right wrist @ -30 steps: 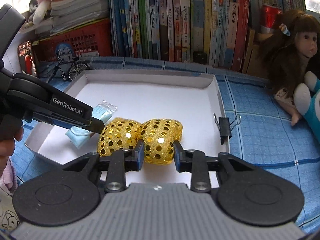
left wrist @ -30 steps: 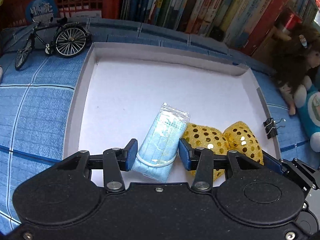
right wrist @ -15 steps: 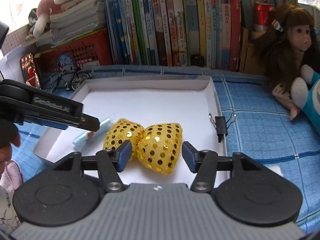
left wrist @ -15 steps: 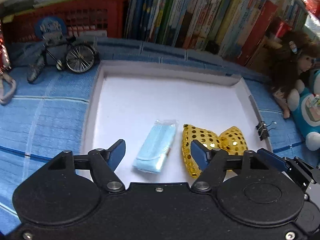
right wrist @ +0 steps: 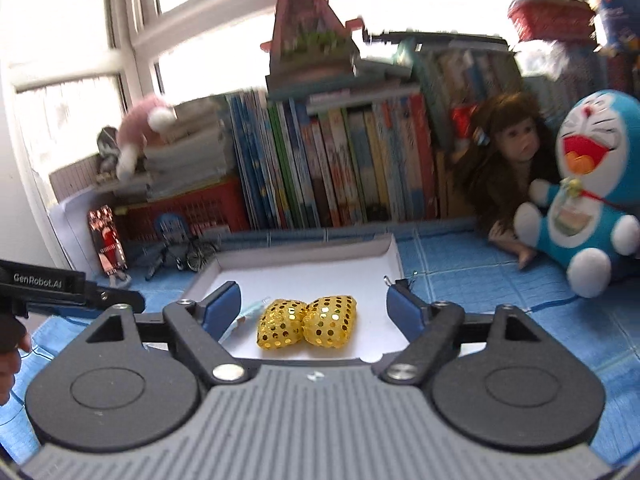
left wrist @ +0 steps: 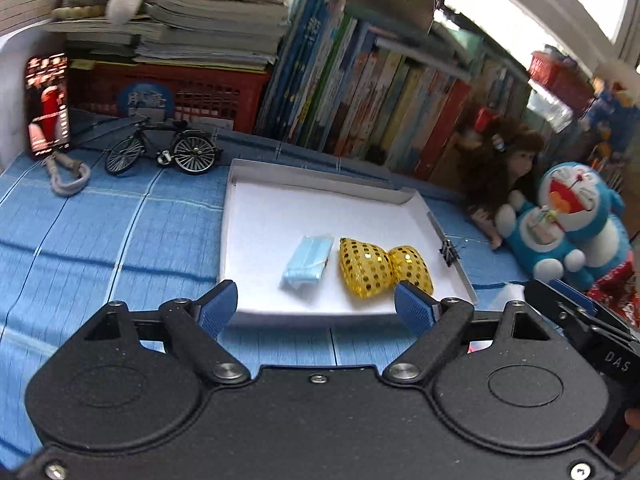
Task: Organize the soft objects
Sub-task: 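Open both grippers to drop the mask and gold balls into the tray, then move the left gripper to the purple fluffy ball while the right approaches the white folded paper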
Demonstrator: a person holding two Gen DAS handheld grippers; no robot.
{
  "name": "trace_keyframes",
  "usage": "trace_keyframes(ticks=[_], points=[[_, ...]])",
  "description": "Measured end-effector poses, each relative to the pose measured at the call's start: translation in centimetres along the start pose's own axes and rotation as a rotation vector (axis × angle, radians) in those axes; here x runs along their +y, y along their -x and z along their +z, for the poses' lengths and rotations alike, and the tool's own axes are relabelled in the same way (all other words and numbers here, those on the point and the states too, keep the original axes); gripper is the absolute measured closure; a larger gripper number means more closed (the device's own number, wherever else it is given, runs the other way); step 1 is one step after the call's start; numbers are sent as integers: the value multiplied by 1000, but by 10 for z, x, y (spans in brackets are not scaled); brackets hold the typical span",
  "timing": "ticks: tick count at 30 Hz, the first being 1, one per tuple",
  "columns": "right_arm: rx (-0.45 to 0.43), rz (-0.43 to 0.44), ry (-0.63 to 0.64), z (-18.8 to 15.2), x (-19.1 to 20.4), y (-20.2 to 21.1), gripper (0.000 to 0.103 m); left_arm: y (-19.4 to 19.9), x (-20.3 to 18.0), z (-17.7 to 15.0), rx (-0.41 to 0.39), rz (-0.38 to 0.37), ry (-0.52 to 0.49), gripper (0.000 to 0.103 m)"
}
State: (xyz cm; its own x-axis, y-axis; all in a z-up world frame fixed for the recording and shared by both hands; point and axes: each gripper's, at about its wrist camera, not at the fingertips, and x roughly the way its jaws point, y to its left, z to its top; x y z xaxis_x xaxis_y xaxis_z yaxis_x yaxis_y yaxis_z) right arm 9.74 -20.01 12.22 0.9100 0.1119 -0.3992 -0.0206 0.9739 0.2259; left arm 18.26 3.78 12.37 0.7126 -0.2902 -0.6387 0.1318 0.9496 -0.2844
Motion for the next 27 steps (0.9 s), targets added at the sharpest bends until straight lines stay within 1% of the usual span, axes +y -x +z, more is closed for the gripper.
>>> trace_keyframes(ticks=[3,6,12,18,21,26,27], points=[[-50,-18,4,-14,2,22,13,21,8,-22,-46,-5,6,18],[-88,-32,-5,-28,1,40,9,38,11,-44,-97,12,-16,18],[-124,-75,-20,-60,-2,65,5,64,21,-89,-179,39,-25,15],[-153,-126,8,-91,0,78,1,77,28,-127,-256,111,-44,12],[-168,-134,13,-105,0,83,0,79,31,-142,-267,142,-61,11],[-171,-145,-6,-120,-3,86,0,86,34,-158,-327,166,-53,9],[-174,-147,-9,-123,-4,87,0,89,34,-160,-338,161,-48,8]])
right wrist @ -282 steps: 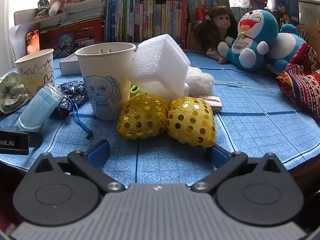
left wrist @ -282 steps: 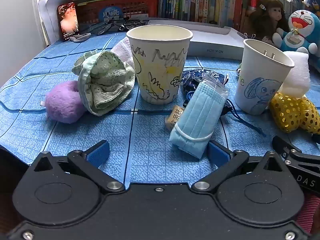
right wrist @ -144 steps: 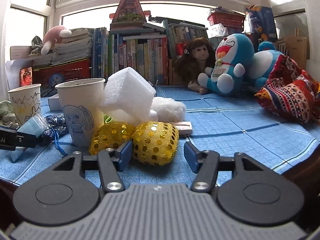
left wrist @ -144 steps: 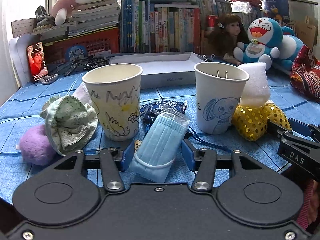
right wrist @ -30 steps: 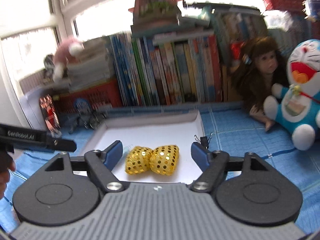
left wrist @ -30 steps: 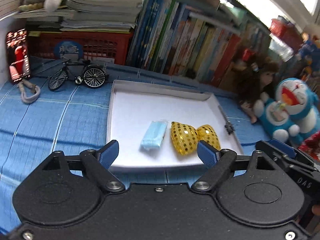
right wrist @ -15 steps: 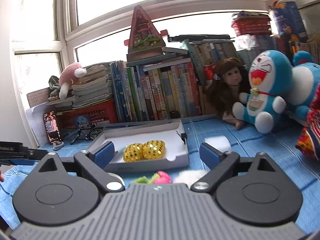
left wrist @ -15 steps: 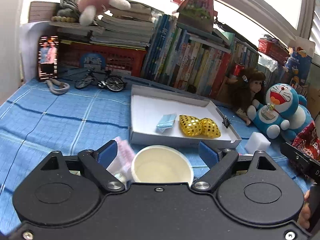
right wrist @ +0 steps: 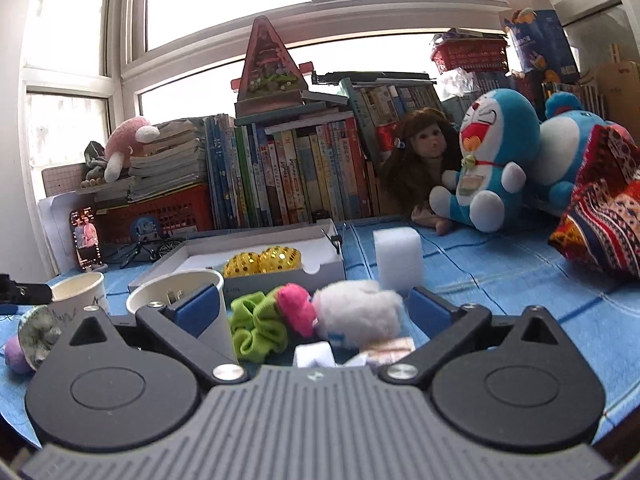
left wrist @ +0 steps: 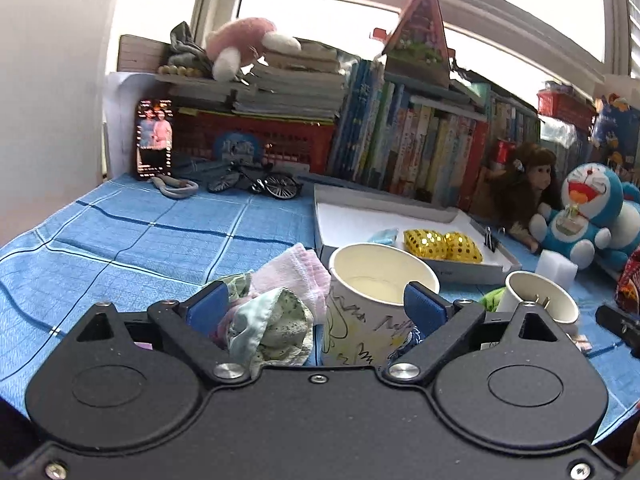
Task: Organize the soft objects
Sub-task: 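Move the left gripper to the purple fluffy ball while the right approaches the white folded paper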
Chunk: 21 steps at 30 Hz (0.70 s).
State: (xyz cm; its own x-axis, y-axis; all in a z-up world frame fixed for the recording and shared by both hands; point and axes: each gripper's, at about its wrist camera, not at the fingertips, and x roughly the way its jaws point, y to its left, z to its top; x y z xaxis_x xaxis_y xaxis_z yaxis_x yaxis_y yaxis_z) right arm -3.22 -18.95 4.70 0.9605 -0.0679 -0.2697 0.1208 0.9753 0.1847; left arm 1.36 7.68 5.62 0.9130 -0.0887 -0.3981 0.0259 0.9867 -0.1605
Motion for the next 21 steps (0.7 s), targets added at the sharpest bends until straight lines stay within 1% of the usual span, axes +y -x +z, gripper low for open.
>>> trace_keyframes(ticks=[4,10,21], points=[[-1,-11,-13,-4,-3,1,0,9,3,-2,-25,-9,15,7],[16,-28,-11,-11,-3,1,0,15,5,-8,-34,32,4,7],[68,-48,28,-25,3,-4,0,12,19,-24,8,111,10,7]])
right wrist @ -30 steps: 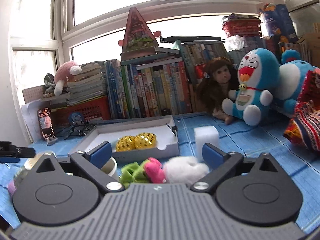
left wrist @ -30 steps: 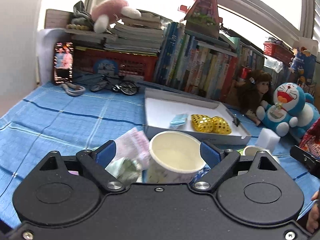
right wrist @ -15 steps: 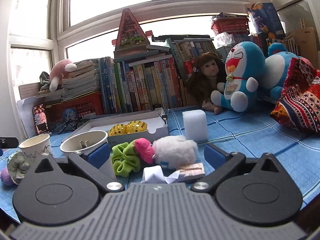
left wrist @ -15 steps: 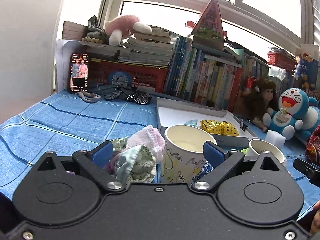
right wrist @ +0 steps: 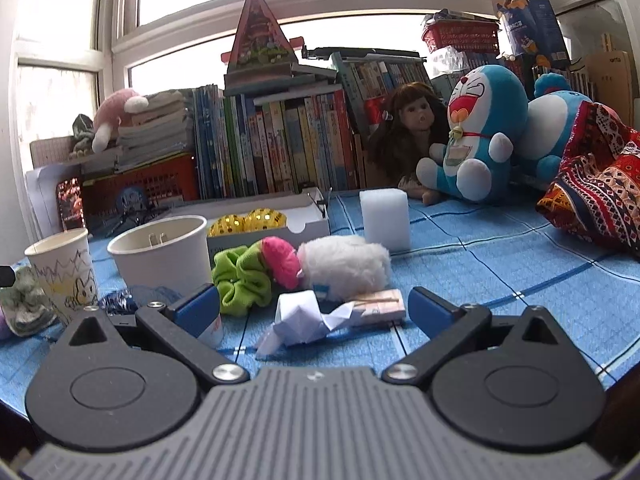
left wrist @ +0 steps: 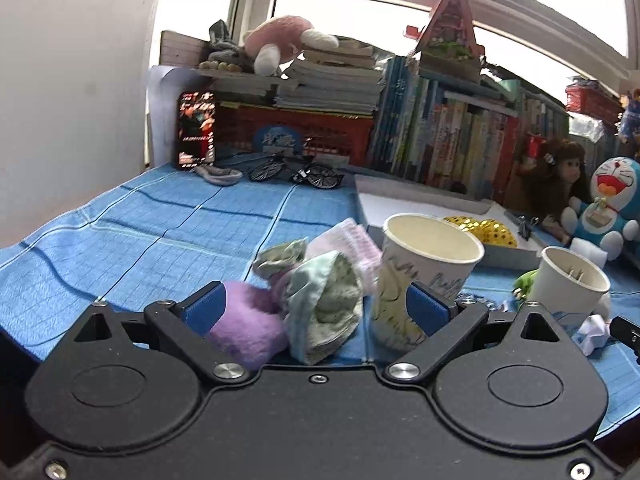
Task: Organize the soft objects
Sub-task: 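Move the left gripper to the purple fluffy ball while the right approaches the white folded paper, then close the left gripper on the purple ball while the right gripper grasps the white paper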
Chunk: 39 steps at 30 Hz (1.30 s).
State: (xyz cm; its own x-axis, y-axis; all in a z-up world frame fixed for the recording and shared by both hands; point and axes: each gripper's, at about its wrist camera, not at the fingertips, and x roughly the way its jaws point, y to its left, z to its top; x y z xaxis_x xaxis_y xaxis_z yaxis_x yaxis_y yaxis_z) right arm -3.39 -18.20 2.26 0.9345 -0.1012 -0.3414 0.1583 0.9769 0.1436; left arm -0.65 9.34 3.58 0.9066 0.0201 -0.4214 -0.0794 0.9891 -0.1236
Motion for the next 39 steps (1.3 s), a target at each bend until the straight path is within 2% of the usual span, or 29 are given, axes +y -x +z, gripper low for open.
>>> trace_keyframes(ticks=[10,14,17,20,23,28,31,39], points=[[32,-11,28,-7,5,-5,0,-8,11,-8,24,57,41,7],[51,-14,36,-8,5,-7,0,-2,26,-7,-14,95,126,7],[55,-14,50,-8,6,-8,4,2,40,-7,-41,126,185,7],[64,-24,67,-9,8,-9,9,1,51,-8,-34,165,200,11],[74,-29,66,-9,9,-12,12,-2,59,-12,1,197,213,19],[81,-27,67,-8,12,-15,16,-7,64,-17,39,196,220,31],[83,-20,79,-8,15,-17,22,-8,63,-19,43,185,209,35],[101,-22,70,-7,19,-29,31,-19,46,-16,43,169,167,32]])
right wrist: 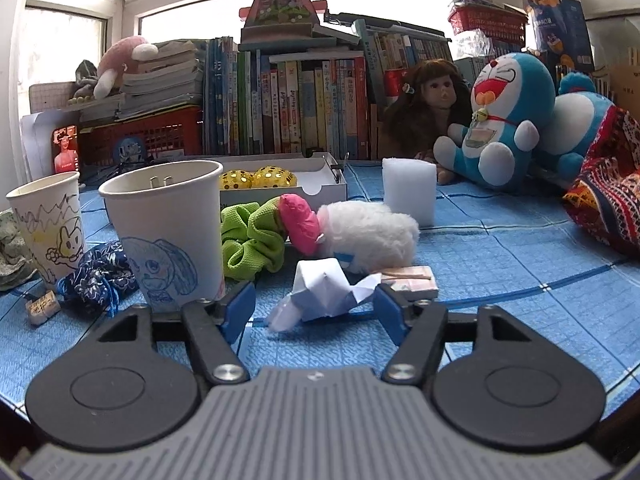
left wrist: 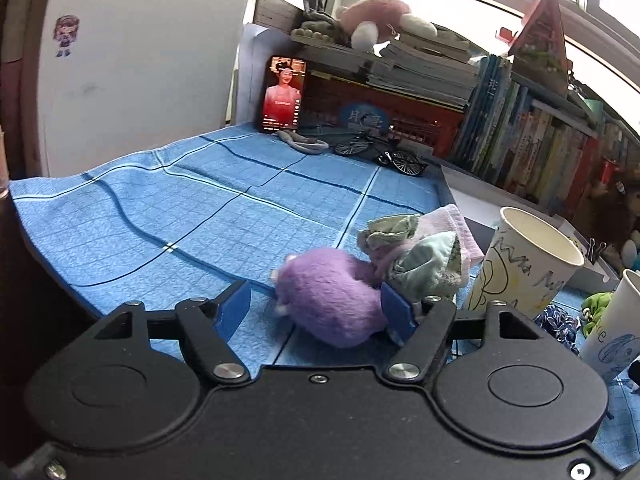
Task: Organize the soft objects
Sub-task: 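Close the left gripper on the purple ball while the right gripper grasps the white paper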
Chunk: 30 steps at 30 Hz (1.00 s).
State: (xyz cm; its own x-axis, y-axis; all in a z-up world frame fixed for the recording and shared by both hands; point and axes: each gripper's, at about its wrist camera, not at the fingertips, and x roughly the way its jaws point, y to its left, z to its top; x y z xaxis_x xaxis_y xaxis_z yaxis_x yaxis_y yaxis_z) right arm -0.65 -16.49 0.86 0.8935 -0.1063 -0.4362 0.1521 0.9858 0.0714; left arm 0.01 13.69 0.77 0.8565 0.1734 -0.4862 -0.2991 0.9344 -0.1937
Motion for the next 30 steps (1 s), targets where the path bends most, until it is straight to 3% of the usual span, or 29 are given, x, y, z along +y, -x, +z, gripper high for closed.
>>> trace_keyframes(ticks=[5,14,16,18,19,30], points=[[22,-9,-19,0,0,-7,41,-8,-6,2,6,10,-7,29],[27,-7,2,1,4,-12,43,-19,-1,0,32,5,26,28],[30,-6,9,1,5,-12,45,-20,-1,0,38,-1,20,36],[35,-13,21,2,7,-13,55,-19,-2,2,44,-30,13,53],[36,-19,24,2,8,-13,64,-18,-2,3,42,-24,11,56],[-23,19,2,15,7,6,64,3,1,22,-45,16,4,59]])
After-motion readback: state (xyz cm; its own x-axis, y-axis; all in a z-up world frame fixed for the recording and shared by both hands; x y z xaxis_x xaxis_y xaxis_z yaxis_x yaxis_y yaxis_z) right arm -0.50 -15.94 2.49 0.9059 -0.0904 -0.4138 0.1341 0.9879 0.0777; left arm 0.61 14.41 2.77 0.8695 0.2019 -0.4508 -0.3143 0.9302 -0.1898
